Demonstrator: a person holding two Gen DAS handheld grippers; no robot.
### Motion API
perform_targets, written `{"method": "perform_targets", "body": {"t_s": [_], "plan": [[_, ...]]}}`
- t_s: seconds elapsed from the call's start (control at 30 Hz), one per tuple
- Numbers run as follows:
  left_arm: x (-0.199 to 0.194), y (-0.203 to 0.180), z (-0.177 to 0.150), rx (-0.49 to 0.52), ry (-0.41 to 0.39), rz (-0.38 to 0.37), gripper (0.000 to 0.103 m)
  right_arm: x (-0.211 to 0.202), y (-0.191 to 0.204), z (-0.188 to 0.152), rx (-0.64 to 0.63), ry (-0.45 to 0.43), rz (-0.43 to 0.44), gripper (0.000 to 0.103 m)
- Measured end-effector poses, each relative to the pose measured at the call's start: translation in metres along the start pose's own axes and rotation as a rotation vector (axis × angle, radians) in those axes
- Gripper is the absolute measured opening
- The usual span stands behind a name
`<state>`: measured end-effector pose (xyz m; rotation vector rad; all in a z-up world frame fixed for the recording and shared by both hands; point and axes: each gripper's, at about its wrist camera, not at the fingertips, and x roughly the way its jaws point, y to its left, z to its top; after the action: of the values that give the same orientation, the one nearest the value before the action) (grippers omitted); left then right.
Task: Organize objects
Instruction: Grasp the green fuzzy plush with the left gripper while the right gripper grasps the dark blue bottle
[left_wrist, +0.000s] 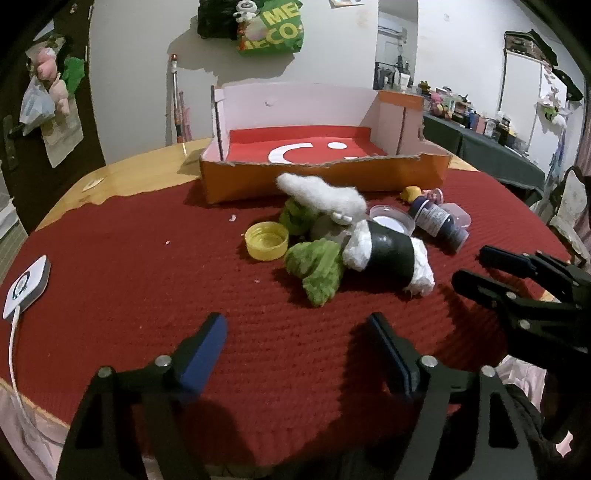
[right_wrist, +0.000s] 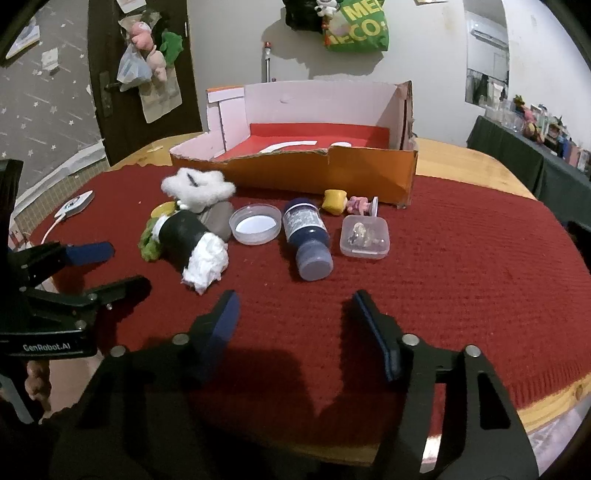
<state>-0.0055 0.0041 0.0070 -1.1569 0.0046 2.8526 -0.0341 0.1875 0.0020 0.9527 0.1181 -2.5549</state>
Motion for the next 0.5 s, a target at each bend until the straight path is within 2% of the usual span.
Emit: {"method": "perform_targets", "body": {"t_s": [0.13,0.5], "plan": [[0.003,0.0,0.004,0.0,0.003,-0.008,0.072,0.006,-0.002,0.005,0.006,0.008,0.018,0.051],[0.012,0.001,0.016,-0.004,0.009,-0.022,0.065,0.019,-0.007,0.018,0.019,0.016,0.046,0.044]]}}
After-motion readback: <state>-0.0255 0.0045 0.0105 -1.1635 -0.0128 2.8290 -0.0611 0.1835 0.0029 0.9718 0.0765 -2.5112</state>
